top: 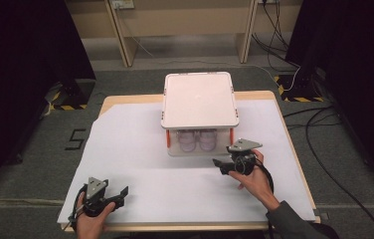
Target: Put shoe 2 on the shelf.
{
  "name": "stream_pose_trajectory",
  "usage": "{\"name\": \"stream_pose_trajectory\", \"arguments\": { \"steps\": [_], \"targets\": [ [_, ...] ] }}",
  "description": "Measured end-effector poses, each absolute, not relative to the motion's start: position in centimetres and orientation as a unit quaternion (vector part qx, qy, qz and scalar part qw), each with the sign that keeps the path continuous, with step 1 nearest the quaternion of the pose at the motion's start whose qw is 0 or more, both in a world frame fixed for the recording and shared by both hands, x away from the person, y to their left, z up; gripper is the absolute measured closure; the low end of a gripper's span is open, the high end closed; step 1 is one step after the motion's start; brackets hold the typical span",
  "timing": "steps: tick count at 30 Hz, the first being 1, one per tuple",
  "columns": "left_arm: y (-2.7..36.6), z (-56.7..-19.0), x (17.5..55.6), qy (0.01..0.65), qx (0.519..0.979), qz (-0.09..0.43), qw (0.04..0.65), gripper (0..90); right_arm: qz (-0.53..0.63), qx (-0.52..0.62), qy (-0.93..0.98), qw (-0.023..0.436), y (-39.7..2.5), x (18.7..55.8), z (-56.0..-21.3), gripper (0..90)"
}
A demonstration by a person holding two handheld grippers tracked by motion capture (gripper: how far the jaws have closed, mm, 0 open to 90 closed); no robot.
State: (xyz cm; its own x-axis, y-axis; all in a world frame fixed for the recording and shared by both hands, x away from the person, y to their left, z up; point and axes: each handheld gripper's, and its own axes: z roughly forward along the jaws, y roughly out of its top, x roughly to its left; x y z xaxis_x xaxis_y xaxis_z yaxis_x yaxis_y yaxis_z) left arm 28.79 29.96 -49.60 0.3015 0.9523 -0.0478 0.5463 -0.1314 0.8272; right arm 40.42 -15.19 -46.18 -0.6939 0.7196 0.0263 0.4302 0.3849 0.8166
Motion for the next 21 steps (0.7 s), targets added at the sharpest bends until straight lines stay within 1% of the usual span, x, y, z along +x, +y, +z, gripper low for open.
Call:
{"name": "stream_pose_trajectory", "arguments": {
  "steps": [6,21],
  "targets": [
    [29.9,-49.6,28.8,0.529,0.708,0.261,0.388,18.5,0.433,0.362,0.81,0.161,-17.5,37.8,-46.4,22.9],
    [29.8,-49.6,28.8,0.53,0.709,0.259,0.387,18.4,0.439,0.382,0.799,0.15,-21.0,34.9,-47.2,21.6]
  ]
}}
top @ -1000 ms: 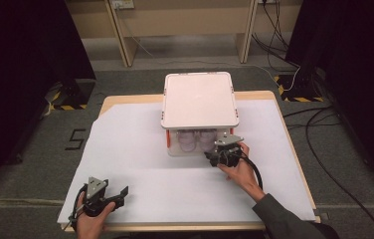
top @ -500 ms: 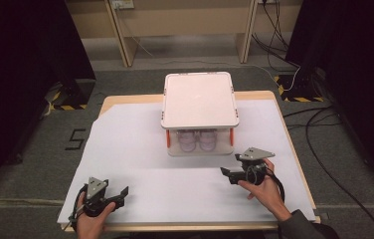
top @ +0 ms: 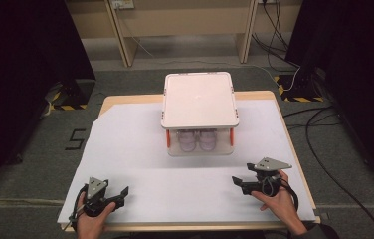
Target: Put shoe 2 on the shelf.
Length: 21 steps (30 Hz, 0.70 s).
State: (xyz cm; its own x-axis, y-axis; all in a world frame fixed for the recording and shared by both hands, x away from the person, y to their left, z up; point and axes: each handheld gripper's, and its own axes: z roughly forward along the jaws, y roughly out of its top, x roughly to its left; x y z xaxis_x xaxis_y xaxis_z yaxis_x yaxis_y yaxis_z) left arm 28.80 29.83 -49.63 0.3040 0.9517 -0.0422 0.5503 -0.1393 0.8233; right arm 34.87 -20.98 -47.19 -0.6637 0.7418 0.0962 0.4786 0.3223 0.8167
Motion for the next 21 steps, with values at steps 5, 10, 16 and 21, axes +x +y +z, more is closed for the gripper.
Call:
{"name": "stream_pose_trajectory", "arguments": {
  "steps": [5,10,16,21],
  "targets": [
    [29.8,-49.7,28.8,0.529,0.711,0.258,0.384,18.4,0.438,0.387,0.798,0.147,-21.7,34.3,-47.5,18.0],
    [29.8,-49.7,28.8,0.528,0.712,0.258,0.384,18.4,0.438,0.396,0.792,0.155,-22.4,33.8,-47.6,16.0],
    [29.8,-49.7,28.8,0.529,0.712,0.258,0.384,18.4,0.427,0.408,0.792,0.156,-23.2,33.2,-48.1,16.0],
    [29.8,-49.7,28.8,0.528,0.712,0.258,0.384,18.4,0.417,0.411,0.796,0.153,-23.6,32.8,-48.5,16.0]
  ]
}}
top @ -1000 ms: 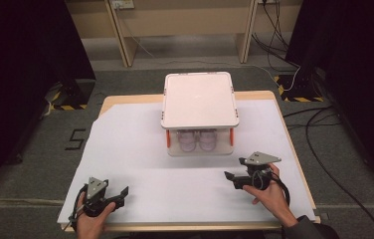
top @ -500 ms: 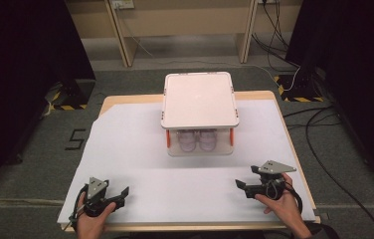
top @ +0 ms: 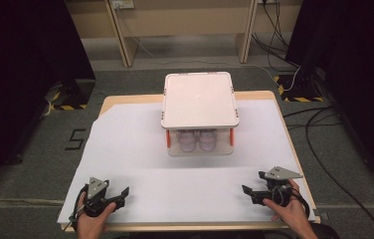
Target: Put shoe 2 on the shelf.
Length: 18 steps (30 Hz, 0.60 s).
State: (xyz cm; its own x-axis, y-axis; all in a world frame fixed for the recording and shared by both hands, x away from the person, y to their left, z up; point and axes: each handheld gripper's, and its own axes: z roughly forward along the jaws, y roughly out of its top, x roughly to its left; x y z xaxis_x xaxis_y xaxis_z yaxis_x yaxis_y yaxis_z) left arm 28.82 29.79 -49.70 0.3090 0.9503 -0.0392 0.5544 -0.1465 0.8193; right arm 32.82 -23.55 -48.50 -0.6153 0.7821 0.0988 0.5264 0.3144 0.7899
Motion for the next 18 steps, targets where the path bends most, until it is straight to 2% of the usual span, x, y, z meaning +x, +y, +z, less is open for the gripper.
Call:
{"name": "stream_pose_trajectory", "arguments": {
  "steps": [18],
  "targets": [
    [29.77,-49.76,28.86,0.529,0.711,0.257,0.386,18.3,0.394,0.396,0.817,0.142,-23.79,31.84,-49.36,16.1]
  ]
}}
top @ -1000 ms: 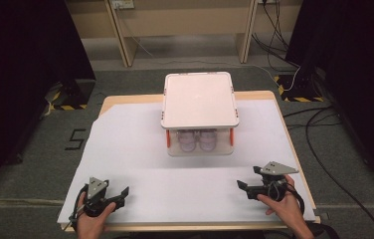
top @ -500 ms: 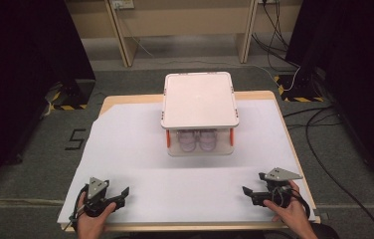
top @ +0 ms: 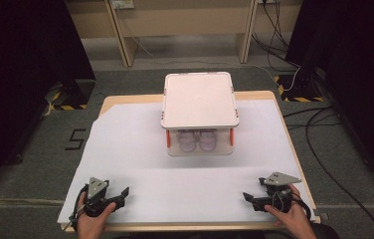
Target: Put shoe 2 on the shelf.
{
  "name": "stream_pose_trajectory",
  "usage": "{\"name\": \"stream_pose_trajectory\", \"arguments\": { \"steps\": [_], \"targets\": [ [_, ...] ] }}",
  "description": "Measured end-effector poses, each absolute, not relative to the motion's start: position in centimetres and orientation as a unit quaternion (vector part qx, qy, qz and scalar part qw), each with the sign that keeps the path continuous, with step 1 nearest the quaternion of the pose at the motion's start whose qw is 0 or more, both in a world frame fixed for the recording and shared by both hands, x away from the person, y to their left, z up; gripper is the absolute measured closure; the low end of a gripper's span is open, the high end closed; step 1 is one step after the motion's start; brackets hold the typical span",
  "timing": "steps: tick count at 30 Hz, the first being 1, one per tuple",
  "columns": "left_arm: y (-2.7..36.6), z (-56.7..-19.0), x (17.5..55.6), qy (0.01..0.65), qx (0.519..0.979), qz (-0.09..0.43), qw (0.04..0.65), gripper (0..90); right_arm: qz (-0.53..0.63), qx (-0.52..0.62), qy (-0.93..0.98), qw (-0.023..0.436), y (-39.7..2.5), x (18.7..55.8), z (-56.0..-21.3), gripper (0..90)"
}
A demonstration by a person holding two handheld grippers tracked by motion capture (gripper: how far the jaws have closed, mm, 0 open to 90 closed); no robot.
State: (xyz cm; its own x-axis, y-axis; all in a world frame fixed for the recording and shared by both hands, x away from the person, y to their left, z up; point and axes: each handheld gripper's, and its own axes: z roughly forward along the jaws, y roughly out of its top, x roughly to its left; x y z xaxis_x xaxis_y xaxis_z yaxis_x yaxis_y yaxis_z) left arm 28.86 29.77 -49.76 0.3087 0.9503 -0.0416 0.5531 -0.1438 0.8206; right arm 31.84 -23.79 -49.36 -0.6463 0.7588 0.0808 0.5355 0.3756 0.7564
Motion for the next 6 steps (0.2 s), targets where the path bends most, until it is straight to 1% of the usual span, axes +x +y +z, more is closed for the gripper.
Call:
{"name": "stream_pose_trajectory", "arguments": {
  "steps": [6],
  "targets": [
    [29.78,-49.76,28.86,0.529,0.711,0.258,0.386,18.3,0.392,0.397,0.819,0.138,-23.8,31.79,-49.4,16.1]
  ]
}}
